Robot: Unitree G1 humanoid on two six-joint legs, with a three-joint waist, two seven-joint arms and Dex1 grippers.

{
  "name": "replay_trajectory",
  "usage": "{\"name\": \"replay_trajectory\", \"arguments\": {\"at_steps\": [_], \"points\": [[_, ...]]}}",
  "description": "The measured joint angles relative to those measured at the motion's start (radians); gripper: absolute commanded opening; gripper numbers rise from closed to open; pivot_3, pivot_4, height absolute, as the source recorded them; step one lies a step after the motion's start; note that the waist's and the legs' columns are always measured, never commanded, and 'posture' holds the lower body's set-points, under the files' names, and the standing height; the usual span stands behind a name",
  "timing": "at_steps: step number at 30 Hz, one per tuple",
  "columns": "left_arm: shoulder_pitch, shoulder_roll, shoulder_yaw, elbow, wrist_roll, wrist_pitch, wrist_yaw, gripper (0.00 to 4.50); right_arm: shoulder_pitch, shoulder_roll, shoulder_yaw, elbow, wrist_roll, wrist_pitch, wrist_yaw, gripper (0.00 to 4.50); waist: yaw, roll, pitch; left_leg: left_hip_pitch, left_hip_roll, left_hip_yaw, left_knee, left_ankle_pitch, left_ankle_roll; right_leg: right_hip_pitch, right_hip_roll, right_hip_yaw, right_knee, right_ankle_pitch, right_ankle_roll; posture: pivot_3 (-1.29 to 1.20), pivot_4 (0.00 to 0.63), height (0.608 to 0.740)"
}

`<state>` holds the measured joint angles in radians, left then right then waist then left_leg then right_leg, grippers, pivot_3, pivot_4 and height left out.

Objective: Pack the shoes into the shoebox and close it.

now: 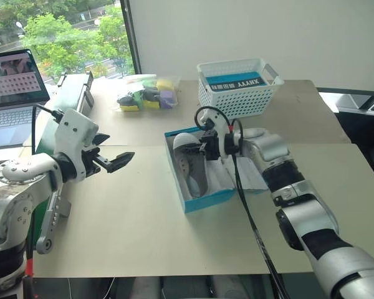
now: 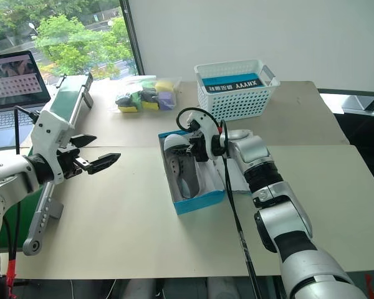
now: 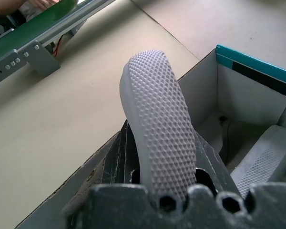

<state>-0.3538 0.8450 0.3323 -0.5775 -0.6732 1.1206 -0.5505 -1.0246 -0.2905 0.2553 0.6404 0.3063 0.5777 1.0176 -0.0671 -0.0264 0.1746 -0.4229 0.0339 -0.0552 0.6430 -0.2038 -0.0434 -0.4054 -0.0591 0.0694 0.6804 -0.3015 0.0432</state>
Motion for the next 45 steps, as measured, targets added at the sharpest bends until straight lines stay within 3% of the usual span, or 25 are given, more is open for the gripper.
{"name": "replay_trajectory", "arguments": {"at_steps": [8,11,15,20,26,28,33,38,45], "points": [[0.006,0.051,0.02,-0.074,-0.176,0.063,-0.075,4.5,-0.03,0.065,0.02,0.202,-0.104,-0.137,0.004,0.25,-0.002,0.0,0.0,0.004,0.0,0.0,0.0,0.0,0.0,0.003,0.0,0.0,0.0,0.0,0.0,0.0,0.15,0.74],[0.024,0.071,0.02,-0.087,-0.207,0.066,-0.087,4.5,-0.058,0.091,0.036,0.305,-0.168,-0.23,-0.038,0.25,0.001,-0.001,0.0,0.012,0.0,0.0,0.0,0.0,0.0,0.012,0.0,0.0,-0.001,0.0,0.0,0.0,0.15,0.74],[0.046,0.09,0.019,-0.104,-0.239,0.066,-0.091,4.5,-0.067,0.129,0.069,0.395,-0.264,-0.375,-0.148,0.25,0.001,-0.006,-0.004,0.029,0.0,0.0,-0.002,-0.001,0.0,0.03,0.0,0.0,-0.006,-0.001,0.0,0.0,0.15,0.74],[0.051,0.11,0.018,-0.116,-0.272,0.064,-0.091,4.5,-0.062,0.147,0.251,0.432,-0.51,-0.59,-0.38,0.25,0.001,-0.008,-0.007,0.057,0.0,0.0,-0.01,-0.001,-0.001,0.055,0.001,0.0,-0.018,-0.005,0.005,0.0,0.15,0.74],[0.052,0.124,0.013,-0.116,-0.277,0.061,-0.09,4.5,-0.057,0.152,0.313,0.431,-0.635,-0.639,-0.481,0.25,0.005,-0.015,-0.013,0.06,0.0,-0.001,-0.009,0.0,-0.001,0.057,0.001,0.001,-0.017,-0.004,0.004,0.0,0.15,0.74],[0.051,0.124,0.002,-0.116,-0.279,0.058,-0.089,4.5,-0.052,0.156,0.316,0.423,-0.649,-0.639,-0.488,1.24,0.005,-0.015,-0.014,0.061,0.0,-0.002,-0.009,0.0,-0.001,0.057,0.001,0.001,-0.017,-0.004,0.004,0.0,0.15,0.74],[0.049,0.124,-0.034,-0.116,-0.28,0.043,-0.092,4.5,-0.033,0.151,0.298,0.357,-0.676,-0.626,-0.465,2.75,0.007,-0.015,-0.014,0.056,0.0,-0.002,-0.011,0.0,-0.001,0.054,0.001,0.001,-0.017,-0.001,-0.002,0.0,0.15,0.74],[0.042,0.124,-0.057,-0.112,-0.28,0.035,-0.094,4.5,0.003,0.134,0.199,0.241,-0.62,-0.518,-0.367,4.45,0.021,-0.017,-0.015,0.048,0.0,-0.002,-0.017,-0.001,-0.001,0.049,0.001,0.0,-0.02,-0.002,-0.002,0.0,0.15,0.74],[0.027,0.11,-0.108,-0.102,-0.278,0.008,-0.095,4.5,0.107,0.144,-0.069,-0.1,-0.313,0.018,-0.193,4.45,0.018,-0.015,-0.013,0.014,0.001,-0.002,-0.016,-0.002,-0.002,0.014,0.001,0.0,-0.012,-0.002,-0.003,0.0,0.15,0.74]]}}
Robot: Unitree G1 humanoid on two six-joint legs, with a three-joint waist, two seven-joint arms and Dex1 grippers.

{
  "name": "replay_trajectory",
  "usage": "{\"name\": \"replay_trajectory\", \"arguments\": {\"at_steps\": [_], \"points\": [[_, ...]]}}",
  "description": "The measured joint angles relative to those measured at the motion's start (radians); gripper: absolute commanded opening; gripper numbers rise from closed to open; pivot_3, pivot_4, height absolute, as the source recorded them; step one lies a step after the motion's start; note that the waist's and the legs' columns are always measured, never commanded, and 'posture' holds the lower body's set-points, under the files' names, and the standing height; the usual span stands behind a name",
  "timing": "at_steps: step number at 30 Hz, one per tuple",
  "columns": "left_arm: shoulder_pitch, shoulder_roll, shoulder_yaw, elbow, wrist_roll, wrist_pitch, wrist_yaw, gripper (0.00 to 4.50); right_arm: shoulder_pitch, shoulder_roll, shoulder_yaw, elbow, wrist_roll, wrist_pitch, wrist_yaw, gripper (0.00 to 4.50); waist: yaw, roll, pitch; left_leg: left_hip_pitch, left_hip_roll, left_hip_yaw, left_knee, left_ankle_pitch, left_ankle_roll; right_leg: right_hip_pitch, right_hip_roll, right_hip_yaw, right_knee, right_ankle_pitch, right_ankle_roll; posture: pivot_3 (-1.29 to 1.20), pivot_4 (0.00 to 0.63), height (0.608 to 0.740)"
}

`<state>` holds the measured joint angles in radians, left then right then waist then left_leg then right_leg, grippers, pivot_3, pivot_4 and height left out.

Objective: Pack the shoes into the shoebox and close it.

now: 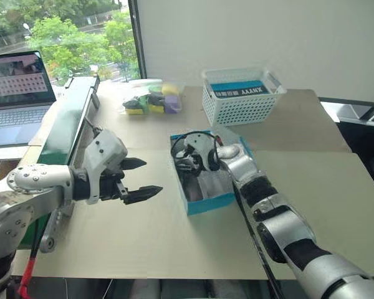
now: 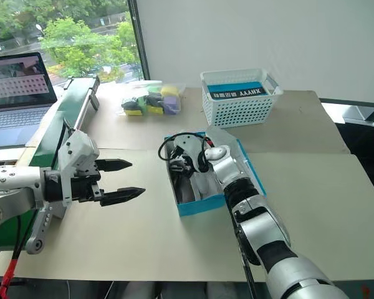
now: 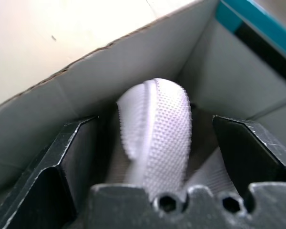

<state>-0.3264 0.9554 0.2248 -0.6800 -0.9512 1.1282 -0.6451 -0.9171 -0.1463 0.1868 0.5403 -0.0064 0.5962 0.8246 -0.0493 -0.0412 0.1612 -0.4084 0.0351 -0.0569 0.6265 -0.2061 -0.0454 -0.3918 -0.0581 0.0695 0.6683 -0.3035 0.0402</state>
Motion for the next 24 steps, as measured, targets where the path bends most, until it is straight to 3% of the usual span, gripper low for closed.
{"name": "replay_trajectory", "arguments": {"at_steps": [6,11,13,17,20,22,24], "points": [[-0.012,0.005,-0.025,0.017,0.003,-0.019,-0.041,4.5,0.033,-0.139,-0.13,-0.292,0.163,0.311,0.026,4.45,0.006,0.01,0.007,-0.014,-0.001,0.001,0.001,0.0,0.0,-0.013,-0.001,0.0,0.001,0.0,0.0,0.0,0.15,0.74],[-0.031,0.016,-0.076,0.033,0.024,-0.054,-0.093,4.5,0.046,-0.234,-0.176,-0.497,0.261,0.452,0.029,3.02,0.003,0.011,0.007,-0.014,-0.001,0.002,0.001,0.0,0.0,-0.013,0.0,0.0,-0.002,0.0,0.0,0.0,0.15,0.74],[-0.044,0.021,-0.103,0.049,0.042,-0.072,-0.118,4.5,0.078,-0.328,-0.167,-0.6,0.276,0.489,0.046,2.38,0.008,0.011,0.008,-0.014,-0.001,0.002,0.002,0.0,0.0,-0.013,0.0,0.0,-0.004,0.0,0.0,0.0,0.15,0.74],[-0.089,0.027,-0.165,0.09,0.07,-0.106,-0.183,4.5,0.244,-0.64,-0.15,-0.805,0.314,0.578,0.119,1.07,0.036,0.012,0.009,-0.016,-0.002,0.001,0.005,-0.001,0.002,-0.012,-0.001,-0.001,-0.005,-0.001,0.002,0.0,0.15,0.74],[-0.127,0.025,-0.218,0.129,0.107,-0.14,-0.235,4.5,0.366,-0.706,-0.252,-0.918,0.403,0.705,0.129,0.06,0.023,0.012,0.009,-0.014,-0.001,0.003,0.006,-0.001,0.002,-0.012,0.0,0.001,-0.004,-0.001,0.002,0.0,0.15,0.74],[-0.15,0.024,-0.243,0.145,0.13,-0.164,-0.257,4.5,0.421,-0.701,-0.32,-0.977,0.457,0.761,0.127,0.06,0.012,0.012,0.009,-0.014,-0.001,0.002,0.006,0.0,0.003,-0.012,0.001,0.001,-0.003,-0.001,0.001,0.0,0.15,0.74],[-0.179,0.017,-0.275,0.175,0.164,-0.19,-0.283,4.5,0.573,-0.692,-0.427,-1.069,0.504,0.798,0.123,0.06,0.016,0.012,0.009,-0.013,-0.001,0.0,0.006,0.0,0.004,-0.009,0.001,0.0,-0.003,-0.001,0.001,0.0,0.15,0.74]]}}
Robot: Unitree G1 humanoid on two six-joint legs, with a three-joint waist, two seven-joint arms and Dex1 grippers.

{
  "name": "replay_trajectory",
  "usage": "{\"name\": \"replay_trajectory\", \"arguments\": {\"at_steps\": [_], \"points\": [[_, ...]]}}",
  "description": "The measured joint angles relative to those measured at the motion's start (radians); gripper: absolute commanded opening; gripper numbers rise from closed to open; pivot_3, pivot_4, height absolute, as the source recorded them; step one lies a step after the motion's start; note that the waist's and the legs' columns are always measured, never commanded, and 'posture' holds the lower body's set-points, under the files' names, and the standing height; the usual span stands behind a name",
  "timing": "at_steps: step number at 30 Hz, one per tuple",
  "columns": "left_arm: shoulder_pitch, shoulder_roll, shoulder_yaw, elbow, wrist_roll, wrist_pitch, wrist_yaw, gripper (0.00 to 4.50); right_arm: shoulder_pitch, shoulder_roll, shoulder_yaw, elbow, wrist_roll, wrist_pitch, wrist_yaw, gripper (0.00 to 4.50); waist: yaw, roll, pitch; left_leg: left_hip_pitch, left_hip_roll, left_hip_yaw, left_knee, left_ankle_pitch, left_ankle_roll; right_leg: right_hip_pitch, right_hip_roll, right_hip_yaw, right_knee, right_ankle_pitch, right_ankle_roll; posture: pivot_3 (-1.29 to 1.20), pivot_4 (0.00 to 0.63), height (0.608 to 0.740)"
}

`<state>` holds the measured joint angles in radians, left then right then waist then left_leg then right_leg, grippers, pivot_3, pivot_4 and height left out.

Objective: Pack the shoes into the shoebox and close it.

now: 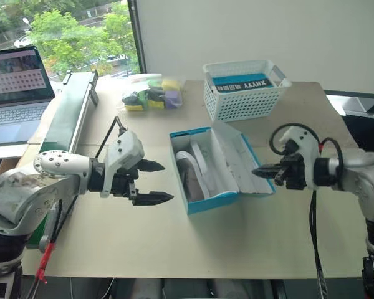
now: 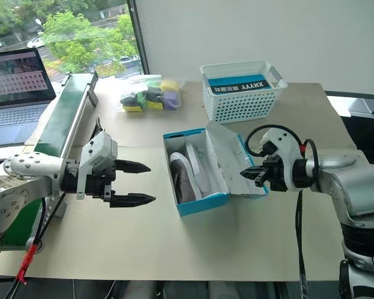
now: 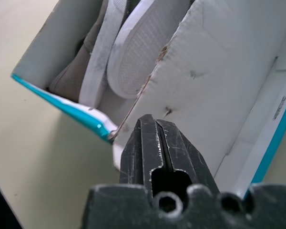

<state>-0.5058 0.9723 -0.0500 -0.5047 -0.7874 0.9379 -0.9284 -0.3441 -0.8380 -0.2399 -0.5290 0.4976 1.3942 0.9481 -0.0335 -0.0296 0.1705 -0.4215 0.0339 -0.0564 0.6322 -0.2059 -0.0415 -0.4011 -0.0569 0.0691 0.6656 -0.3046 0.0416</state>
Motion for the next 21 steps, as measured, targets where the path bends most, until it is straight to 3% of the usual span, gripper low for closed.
{"name": "replay_trajectory", "arguments": {"at_steps": [4,7,11,21], "points": [[-0.05,-0.023,-0.039,0.086,0.075,-0.039,-0.011,4.5,0.299,0.163,-0.05,-0.05,0.035,0.012,-0.073,0.06,0.013,0.001,0.001,0.0,-0.001,0.001,0.004,0.0,0.0,0.003,-0.001,0.001,-0.001,0.0,0.001,0.0,0.15,0.74],[-0.067,-0.024,-0.053,0.111,0.107,-0.052,-0.034,4.5,0.392,0.27,-0.047,-0.003,0.014,-0.058,-0.165,0.06,0.003,0.001,0.001,0.002,-0.001,0.002,0.007,0.0,0.0,0.006,-0.001,0.002,0.0,0.0,0.001,0.0,0.15,0.74],[-0.082,-0.024,-0.058,0.121,0.142,-0.067,-0.049,4.5,0.383,0.481,-0.064,0.209,-0.024,-0.246,-0.3,0.06,-0.01,0.001,0.001,0.01,0.0,0.001,0.007,0.0,0.0,0.013,0.0,0.002,0.0,0.001,0.001,0.0,0.15,0.74],[-0.121,-0.057,-0.05,0.149,0.199,-0.082,-0.022,4.5,0.146,0.722,-0.32,0.589,0.074,-0.612,-0.498,0.06,-0.016,-0.004,-0.002,0.014,0.001,0.002,0.007,0.0,-0.001,0.016,0.001,0.003,0.001,0.003,0.001,0.0,0.15,0.74]]}}
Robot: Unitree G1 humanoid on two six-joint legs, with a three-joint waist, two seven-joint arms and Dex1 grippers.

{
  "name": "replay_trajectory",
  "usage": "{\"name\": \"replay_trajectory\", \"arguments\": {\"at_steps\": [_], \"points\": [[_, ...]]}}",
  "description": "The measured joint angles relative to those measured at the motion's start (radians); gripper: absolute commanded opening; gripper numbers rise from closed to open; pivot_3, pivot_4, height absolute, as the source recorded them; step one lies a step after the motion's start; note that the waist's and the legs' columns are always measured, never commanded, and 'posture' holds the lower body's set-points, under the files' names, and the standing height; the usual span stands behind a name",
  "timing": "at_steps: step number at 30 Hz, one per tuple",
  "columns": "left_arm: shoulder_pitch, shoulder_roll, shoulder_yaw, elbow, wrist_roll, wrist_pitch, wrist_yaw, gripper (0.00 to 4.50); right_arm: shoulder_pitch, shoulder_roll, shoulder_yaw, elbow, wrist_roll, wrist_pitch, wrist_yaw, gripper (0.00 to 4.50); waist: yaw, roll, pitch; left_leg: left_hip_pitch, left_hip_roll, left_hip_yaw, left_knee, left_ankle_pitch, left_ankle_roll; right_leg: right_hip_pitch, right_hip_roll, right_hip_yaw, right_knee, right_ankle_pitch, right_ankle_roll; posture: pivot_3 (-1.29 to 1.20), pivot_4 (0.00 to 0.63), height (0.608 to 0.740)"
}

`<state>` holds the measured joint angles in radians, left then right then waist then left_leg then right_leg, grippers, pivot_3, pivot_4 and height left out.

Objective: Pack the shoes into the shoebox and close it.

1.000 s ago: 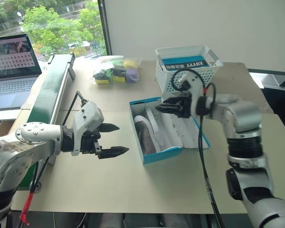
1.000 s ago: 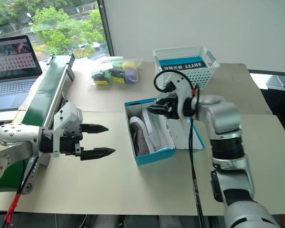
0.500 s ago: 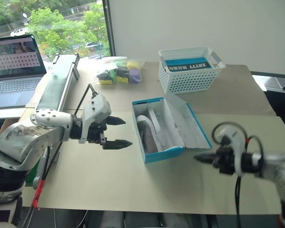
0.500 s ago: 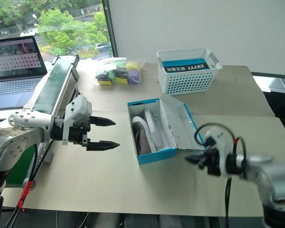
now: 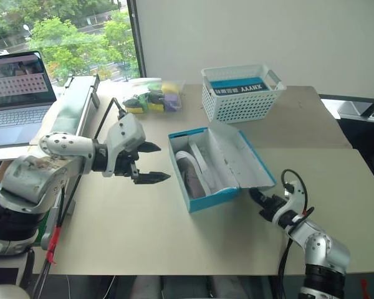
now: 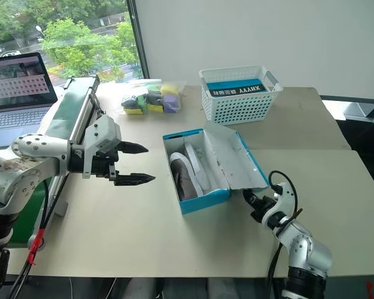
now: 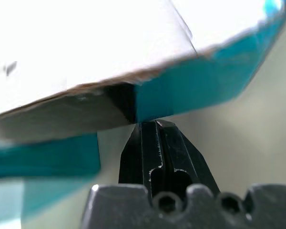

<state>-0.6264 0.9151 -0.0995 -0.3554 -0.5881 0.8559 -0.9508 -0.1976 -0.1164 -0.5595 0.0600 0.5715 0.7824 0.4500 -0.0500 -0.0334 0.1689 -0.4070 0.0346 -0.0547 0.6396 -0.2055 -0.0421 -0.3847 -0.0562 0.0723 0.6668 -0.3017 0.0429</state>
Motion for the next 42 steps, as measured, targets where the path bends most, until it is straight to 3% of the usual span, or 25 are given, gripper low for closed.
{"name": "replay_trajectory", "arguments": {"at_steps": [5,10,18,23,35,42], "points": [[0.0,0.0,0.001,-0.001,0.003,0.0,0.003,4.5,-0.06,0.033,-0.091,0.104,0.106,-0.087,-0.026,0.06,-0.003,0.0,0.0,0.001,0.0,0.0,0.0,0.0,0.0,0.001,0.0,0.0,0.001,0.0,0.0,0.0,0.15,0.74],[0.007,0.0,0.018,-0.007,0.001,0.001,0.011,4.5,-0.031,0.028,-0.1,0.104,0.222,-0.085,0.013,0.06,-0.001,0.002,0.001,0.0,0.0,0.0,0.0,0.0,0.0,-0.001,0.0,0.0,0.001,0.0,0.0,0.0,0.15,0.74],[0.017,0.005,0.02,-0.023,0.009,0.02,0.011,4.5,0.175,-0.076,0.178,-0.159,0.353,0.17,0.2,0.06,0.003,0.007,0.004,-0.002,0.0,0.0,-0.001,0.0,0.0,-0.003,0.0,0.0,0.003,0.0,0.0,0.0,0.15,0.74],[0.038,0.005,0.022,-0.036,0.014,0.024,0.022,4.5,0.128,-0.1,0.187,-0.179,0.415,0.18,0.218,0.06,0.002,0.007,0.004,-0.001,0.0,0.0,0.0,0.0,0.0,-0.003,0.0,0.001,0.003,0.0,0.0,0.0,0.15,0.74],[0.078,0.001,0.045,-0.073,0.006,0.045,0.056,4.5,0.021,-0.16,0.151,0.059,0.362,0.048,0.219,0.06,0.003,0.007,0.004,-0.002,0.0,0.0,0.0,0.0,0.0,-0.003,0.0,0.0,0.003,0.0,0.0,0.0,0.15,0.74],[0.083,0.003,0.064,-0.091,-0.007,0.069,0.064,4.5,-0.074,-0.134,0.217,0.225,0.203,-0.101,0.185,0.06,-0.001,0.004,0.003,0.0,0.0,0.0,0.0,0.0,0.0,-0.001,0.0,0.0,0.003,0.0,0.0,0.0,0.15,0.74]]}}
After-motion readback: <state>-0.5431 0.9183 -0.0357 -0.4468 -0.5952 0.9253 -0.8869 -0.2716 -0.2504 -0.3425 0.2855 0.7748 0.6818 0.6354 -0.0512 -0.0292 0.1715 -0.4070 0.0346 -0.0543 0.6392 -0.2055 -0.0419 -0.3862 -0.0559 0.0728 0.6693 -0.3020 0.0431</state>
